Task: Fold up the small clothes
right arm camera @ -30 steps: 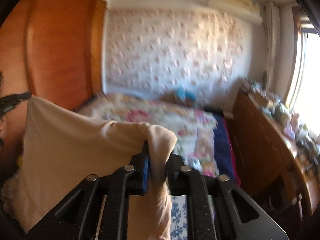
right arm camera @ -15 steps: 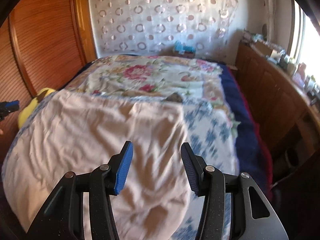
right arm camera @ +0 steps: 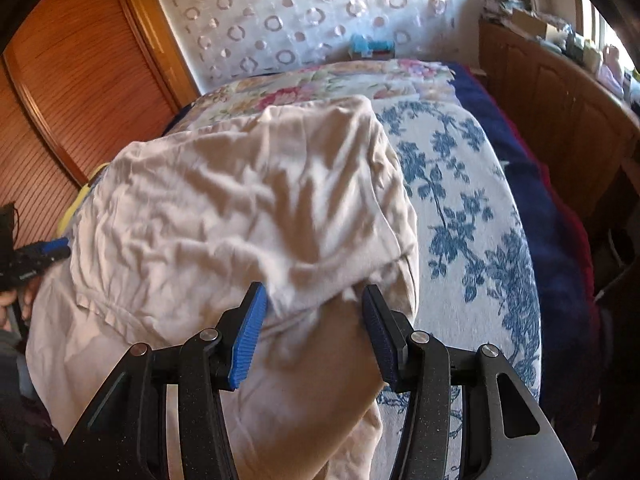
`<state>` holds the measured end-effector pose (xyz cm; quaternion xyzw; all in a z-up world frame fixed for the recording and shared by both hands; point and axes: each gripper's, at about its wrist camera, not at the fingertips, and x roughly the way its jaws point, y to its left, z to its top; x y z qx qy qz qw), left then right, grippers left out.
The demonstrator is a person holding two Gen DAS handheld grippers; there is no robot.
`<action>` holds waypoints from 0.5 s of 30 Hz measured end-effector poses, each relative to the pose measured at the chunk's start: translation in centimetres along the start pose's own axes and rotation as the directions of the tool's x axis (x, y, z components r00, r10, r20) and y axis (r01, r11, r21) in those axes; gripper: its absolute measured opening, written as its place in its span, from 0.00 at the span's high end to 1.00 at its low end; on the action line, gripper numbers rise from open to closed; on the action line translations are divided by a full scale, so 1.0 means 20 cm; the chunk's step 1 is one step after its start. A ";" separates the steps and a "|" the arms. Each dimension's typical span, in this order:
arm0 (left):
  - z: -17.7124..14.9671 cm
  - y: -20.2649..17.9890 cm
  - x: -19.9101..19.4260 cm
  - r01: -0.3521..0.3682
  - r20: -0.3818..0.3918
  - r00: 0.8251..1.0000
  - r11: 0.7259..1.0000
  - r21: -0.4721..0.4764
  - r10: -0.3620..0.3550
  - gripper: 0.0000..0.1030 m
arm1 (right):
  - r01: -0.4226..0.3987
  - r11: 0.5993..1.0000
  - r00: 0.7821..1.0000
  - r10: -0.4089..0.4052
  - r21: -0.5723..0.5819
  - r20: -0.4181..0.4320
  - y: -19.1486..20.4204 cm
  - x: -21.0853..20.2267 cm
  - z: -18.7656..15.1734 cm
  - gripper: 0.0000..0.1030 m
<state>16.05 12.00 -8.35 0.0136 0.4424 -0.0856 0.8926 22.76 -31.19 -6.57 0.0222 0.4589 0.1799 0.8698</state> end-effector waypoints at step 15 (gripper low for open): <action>-0.02 -0.02 0.01 -0.017 0.044 0.999 0.999 0.031 0.016 0.53 | 0.091 0.993 0.995 -0.088 -0.073 0.045 0.07 0.08 0.04 0.52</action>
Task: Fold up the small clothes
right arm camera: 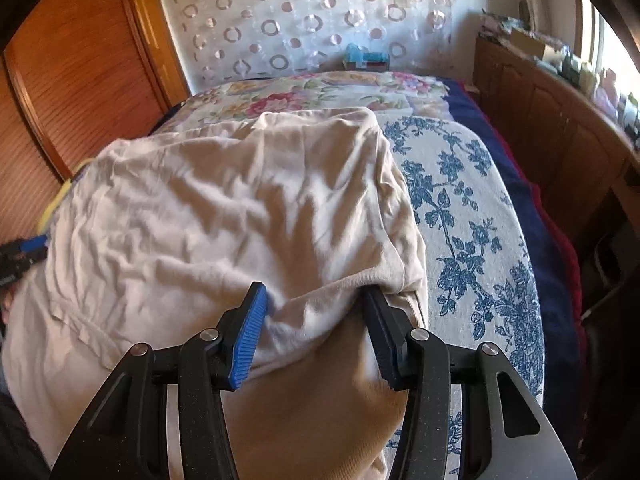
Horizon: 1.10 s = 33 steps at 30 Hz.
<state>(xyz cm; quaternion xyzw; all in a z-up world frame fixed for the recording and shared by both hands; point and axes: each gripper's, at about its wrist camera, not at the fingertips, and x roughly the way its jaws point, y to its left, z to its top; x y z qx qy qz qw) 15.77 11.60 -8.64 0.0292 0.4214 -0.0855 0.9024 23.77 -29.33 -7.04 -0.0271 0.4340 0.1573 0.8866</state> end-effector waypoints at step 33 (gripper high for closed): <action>0.23 0.01 0.03 0.089 0.012 0.996 0.980 -0.179 -0.088 0.98 | 0.062 0.996 0.998 -0.062 -0.059 0.009 0.05 0.01 -0.02 0.51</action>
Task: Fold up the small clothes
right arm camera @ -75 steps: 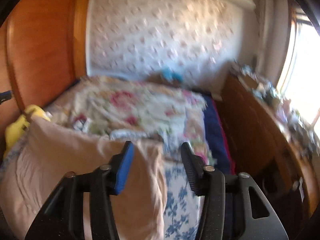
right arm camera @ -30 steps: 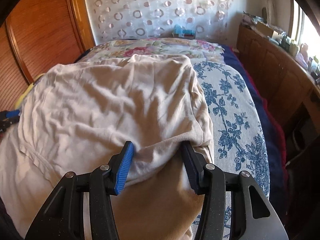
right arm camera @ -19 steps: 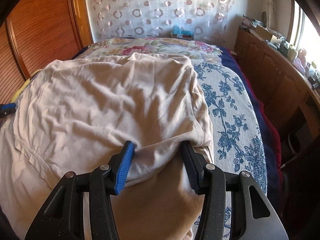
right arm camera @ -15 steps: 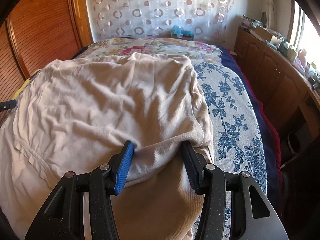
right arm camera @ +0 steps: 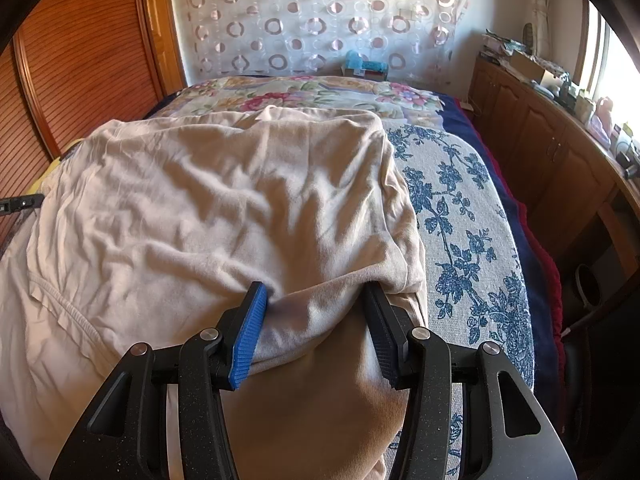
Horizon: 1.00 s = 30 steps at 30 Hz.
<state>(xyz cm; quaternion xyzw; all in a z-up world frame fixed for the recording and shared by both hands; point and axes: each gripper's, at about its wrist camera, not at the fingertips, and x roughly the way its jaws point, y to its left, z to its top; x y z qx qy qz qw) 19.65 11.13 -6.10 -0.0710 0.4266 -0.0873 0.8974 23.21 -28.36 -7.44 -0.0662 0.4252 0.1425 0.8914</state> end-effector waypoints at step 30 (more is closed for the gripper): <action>0.17 -0.06 0.13 -0.039 -0.058 0.997 0.994 0.104 0.045 0.84 | -0.003 1.000 0.997 0.004 -0.010 0.081 0.02 -0.08 0.07 0.98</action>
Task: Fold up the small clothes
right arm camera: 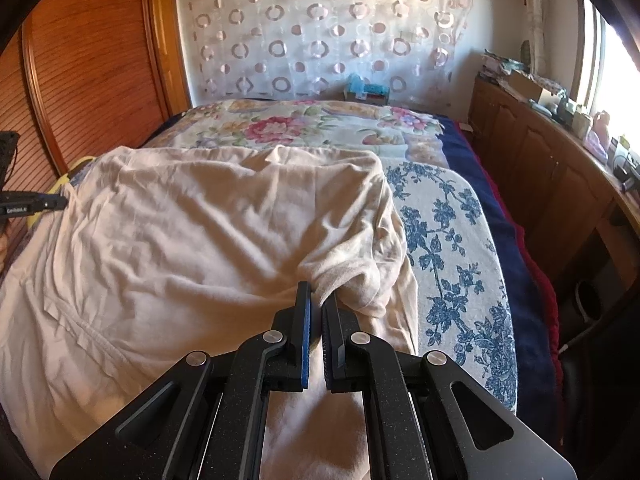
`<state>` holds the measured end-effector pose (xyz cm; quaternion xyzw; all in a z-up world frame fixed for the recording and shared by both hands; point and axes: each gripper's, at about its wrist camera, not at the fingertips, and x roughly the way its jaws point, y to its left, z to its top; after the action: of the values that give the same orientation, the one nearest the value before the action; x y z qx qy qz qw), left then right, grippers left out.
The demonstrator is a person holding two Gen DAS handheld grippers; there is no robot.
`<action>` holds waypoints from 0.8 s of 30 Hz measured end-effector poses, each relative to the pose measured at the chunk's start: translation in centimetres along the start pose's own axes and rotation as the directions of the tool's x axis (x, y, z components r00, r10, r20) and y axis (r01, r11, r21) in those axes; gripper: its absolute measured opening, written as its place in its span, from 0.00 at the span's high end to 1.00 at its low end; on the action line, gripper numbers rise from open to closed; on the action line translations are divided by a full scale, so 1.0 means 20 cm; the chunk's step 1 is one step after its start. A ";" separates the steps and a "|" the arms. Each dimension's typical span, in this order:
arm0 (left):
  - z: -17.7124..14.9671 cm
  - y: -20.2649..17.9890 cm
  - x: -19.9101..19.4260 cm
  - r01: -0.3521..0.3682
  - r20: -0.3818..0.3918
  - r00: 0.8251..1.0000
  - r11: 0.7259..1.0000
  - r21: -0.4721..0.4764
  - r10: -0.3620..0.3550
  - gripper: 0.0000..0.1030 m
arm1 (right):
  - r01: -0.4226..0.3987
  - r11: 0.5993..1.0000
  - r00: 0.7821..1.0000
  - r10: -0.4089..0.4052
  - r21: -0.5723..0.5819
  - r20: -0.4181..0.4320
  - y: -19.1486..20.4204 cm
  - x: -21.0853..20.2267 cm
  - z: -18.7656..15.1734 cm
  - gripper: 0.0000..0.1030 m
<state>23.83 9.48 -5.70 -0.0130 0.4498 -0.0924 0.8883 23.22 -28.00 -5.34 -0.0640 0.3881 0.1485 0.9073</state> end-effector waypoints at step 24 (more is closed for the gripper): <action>-0.12 -0.06 -0.66 0.025 0.296 0.955 1.000 0.002 -0.024 1.00 | -0.064 0.998 0.988 0.061 0.018 0.142 -0.02 -0.33 0.01 0.99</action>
<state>14.05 10.75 3.53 -0.0333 0.3116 -0.1000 0.9444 19.25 -29.70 -0.42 -0.0309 0.3261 0.1767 0.9282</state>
